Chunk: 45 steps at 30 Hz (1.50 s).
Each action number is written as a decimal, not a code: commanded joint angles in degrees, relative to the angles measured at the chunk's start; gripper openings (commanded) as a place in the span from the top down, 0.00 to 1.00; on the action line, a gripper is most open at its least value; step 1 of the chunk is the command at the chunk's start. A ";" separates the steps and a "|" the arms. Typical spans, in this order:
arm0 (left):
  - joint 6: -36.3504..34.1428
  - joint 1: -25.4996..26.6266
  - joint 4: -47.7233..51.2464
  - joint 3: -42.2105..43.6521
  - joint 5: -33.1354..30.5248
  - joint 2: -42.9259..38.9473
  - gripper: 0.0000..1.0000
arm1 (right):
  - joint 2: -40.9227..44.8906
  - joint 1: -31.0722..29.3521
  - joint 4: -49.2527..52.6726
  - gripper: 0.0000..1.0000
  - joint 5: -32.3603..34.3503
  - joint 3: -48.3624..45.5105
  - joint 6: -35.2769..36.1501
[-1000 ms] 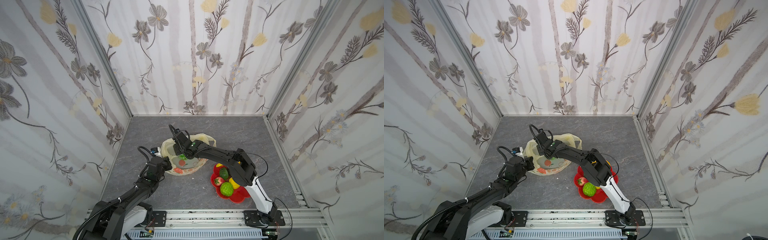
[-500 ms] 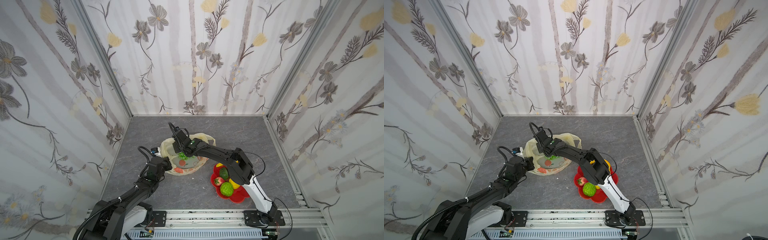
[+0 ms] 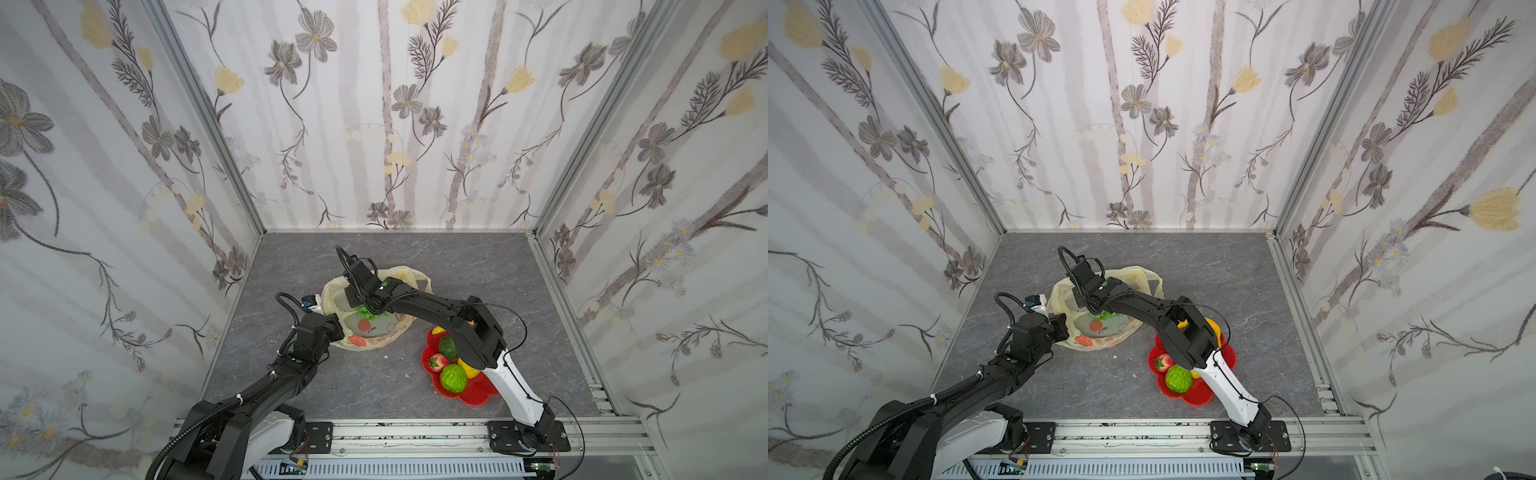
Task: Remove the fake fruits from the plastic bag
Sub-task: 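Close the right gripper on the stem of the green grapes, then lift the grapes out of the bag and carry them over the red plate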
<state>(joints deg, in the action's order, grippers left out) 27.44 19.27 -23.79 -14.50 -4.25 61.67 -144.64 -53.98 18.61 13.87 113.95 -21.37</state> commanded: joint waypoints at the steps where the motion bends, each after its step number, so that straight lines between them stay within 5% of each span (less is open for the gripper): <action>1: 0.23 -0.09 -1.73 -0.11 0.14 -0.23 1.00 | -0.55 0.01 0.50 0.74 1.34 0.51 -0.08; 9: 0.17 -0.10 -1.87 -0.18 0.29 -0.06 1.00 | -0.70 0.00 0.24 0.72 1.88 0.72 0.10; 20: 0.20 -0.10 -1.82 -0.30 0.34 0.13 1.00 | -0.67 0.11 0.38 0.99 1.86 1.13 0.32; 27: 0.18 -0.09 -1.83 -0.43 0.08 0.78 1.00 | 2.43 -0.42 1.31 1.00 1.86 0.66 1.04; 45: 0.56 -0.11 -1.78 -0.48 -1.29 1.64 1.00 | 28.81 -3.93 -6.52 1.00 2.51 -25.57 5.20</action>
<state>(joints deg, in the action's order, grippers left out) 27.46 19.25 -23.79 -14.52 -4.75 63.16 -119.24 -57.47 16.64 15.40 90.96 -17.37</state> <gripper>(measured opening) 0.051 0.048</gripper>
